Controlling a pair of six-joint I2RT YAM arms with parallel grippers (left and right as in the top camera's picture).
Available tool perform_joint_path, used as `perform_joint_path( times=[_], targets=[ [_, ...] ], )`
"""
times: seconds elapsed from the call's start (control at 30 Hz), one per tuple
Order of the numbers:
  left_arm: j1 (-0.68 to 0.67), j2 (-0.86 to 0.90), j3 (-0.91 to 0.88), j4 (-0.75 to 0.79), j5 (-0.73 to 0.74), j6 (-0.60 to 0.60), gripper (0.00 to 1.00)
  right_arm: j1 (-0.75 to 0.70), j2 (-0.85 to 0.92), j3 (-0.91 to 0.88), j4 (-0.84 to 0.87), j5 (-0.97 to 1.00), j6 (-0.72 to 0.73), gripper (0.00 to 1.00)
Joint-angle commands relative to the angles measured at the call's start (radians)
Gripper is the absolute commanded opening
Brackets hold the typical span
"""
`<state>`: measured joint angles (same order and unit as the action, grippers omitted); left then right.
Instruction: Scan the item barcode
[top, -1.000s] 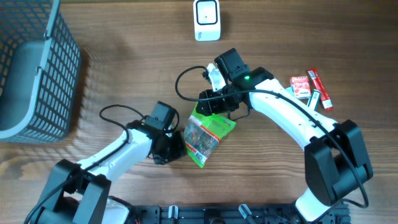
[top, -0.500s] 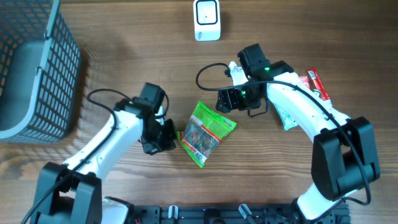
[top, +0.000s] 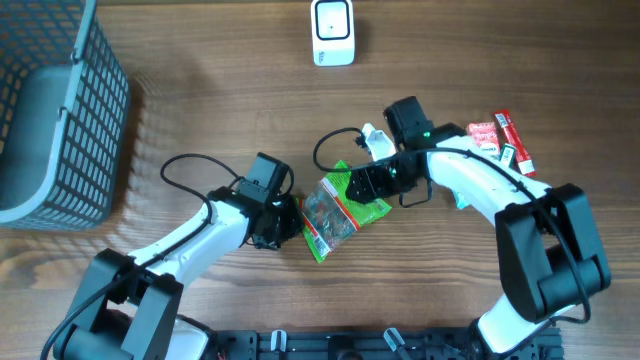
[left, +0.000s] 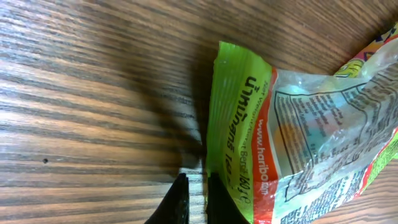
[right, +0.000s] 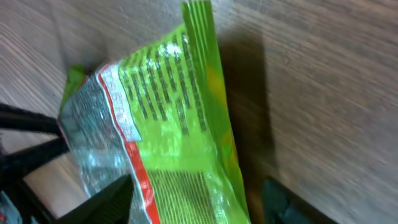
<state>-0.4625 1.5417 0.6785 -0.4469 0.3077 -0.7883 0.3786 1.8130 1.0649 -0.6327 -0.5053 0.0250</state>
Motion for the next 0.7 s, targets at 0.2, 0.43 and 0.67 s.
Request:
perform_joint_path(
  times=[0.2, 0.43, 0.67],
  targets=[
    [0.025, -0.002, 0.054, -0.100, -0.006, 0.044, 0.04, 0.000, -0.002, -0.137, 0.156, -0.185, 0.058, 0.63],
    [-0.008, 0.016, 0.223, -0.253, -0.006, 0.107, 0.04, 0.000, -0.002, -0.137, 0.168, -0.282, 0.057, 0.68],
    [-0.033, 0.126, 0.223, -0.254, -0.060, 0.108, 0.04, 0.000, -0.002, -0.138, 0.130, -0.255, 0.057, 0.68]
  ],
)
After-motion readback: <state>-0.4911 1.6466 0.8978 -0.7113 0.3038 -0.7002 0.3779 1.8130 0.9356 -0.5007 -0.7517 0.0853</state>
